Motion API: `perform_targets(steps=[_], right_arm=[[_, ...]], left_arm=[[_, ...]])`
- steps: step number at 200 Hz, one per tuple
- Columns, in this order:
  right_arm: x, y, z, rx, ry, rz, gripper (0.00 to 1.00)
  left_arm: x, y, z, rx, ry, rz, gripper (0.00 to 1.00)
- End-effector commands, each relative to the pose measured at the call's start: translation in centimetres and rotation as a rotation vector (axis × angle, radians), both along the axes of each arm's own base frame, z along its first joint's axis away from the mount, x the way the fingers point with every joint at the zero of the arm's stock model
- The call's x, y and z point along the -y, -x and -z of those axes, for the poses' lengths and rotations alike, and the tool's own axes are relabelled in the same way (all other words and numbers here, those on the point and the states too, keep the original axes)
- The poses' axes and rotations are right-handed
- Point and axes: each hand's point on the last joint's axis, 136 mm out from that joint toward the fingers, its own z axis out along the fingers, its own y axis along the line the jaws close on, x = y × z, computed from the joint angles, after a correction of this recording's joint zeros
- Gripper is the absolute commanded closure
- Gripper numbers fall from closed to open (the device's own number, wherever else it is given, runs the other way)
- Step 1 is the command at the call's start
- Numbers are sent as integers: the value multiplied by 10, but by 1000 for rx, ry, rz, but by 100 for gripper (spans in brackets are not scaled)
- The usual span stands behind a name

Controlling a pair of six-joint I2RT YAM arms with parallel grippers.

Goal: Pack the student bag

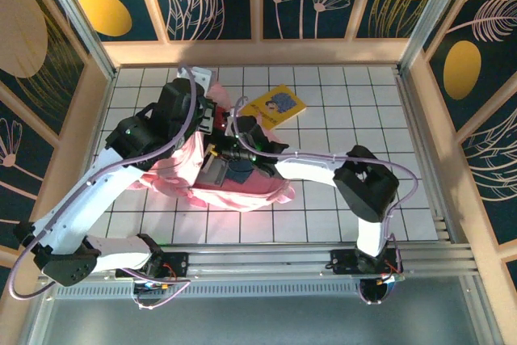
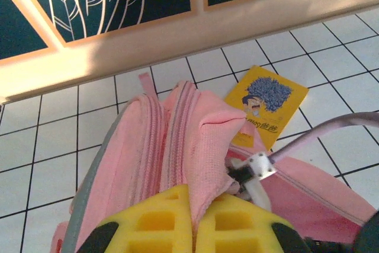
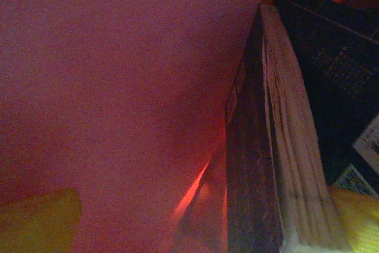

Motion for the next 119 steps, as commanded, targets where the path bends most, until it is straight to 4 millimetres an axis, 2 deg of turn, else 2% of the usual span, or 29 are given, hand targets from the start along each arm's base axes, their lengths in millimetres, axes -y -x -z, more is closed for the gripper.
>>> perform_targets(steps=[1, 37, 55, 65, 91, 119], right_arm=[[13, 9, -31, 94, -47, -10, 1], [38, 19, -42, 181, -8, 8, 1], [60, 18, -39, 211, 47, 67, 3], [80, 17, -41, 242, 73, 124, 4], [134, 12, -51, 309, 137, 280, 7], [209, 0, -57, 379, 301, 503, 6]], left_arm=[[-13, -4, -40, 131, 113, -59, 100], [-16, -5, -34, 124, 108, -72, 100], [-17, -6, -23, 116, 71, -73, 100], [-15, -6, -15, 101, 54, -60, 100], [16, 1, 29, -33, 77, 81, 100], [61, 18, 89, -235, 197, 251, 100]])
